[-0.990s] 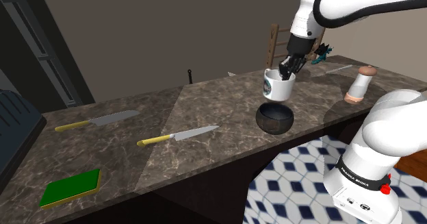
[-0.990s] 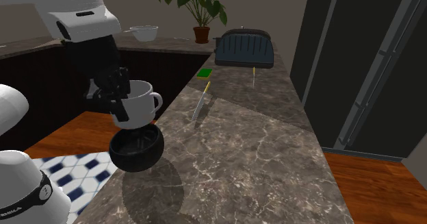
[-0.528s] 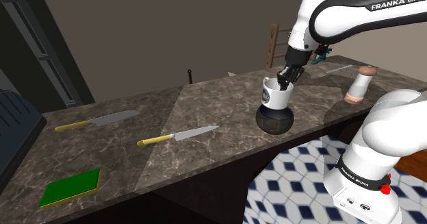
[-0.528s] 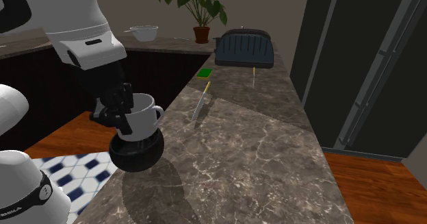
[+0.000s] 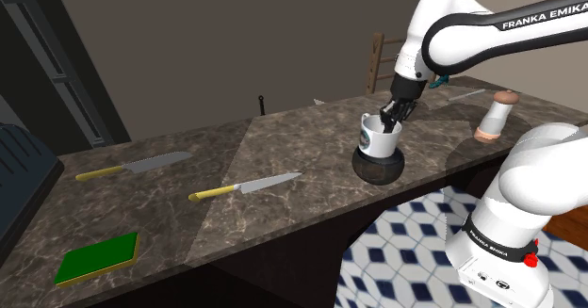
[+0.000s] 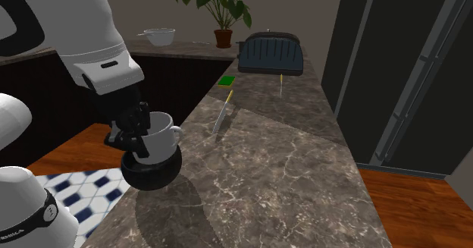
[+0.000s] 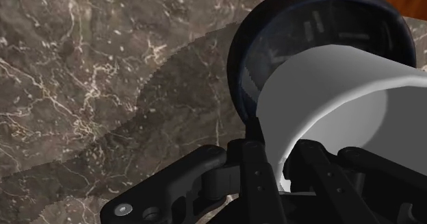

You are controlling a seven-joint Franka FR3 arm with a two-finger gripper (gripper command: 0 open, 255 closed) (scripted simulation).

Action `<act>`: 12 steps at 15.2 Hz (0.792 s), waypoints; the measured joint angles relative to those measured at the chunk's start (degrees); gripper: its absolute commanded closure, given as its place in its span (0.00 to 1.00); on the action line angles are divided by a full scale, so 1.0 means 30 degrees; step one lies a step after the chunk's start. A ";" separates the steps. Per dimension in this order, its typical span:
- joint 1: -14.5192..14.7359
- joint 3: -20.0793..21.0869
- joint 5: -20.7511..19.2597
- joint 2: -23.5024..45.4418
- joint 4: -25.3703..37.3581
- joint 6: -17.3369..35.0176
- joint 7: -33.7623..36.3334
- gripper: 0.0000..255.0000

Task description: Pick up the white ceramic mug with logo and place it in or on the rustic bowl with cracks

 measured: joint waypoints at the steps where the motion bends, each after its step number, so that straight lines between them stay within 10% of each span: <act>1: 0.0000 0.0000 0.0000 0.0001 -0.0005 0.0009 -0.0001 1.00; 2: 0.0000 0.0000 0.0001 0.0003 -0.0006 0.0013 0.0000 1.00; 3: 0.0000 0.0000 0.0001 0.0005 -0.0007 0.0016 -0.0001 0.00; 12: -0.0105 -0.0136 -0.0132 -0.0407 0.1059 -0.1454 -0.0075 0.00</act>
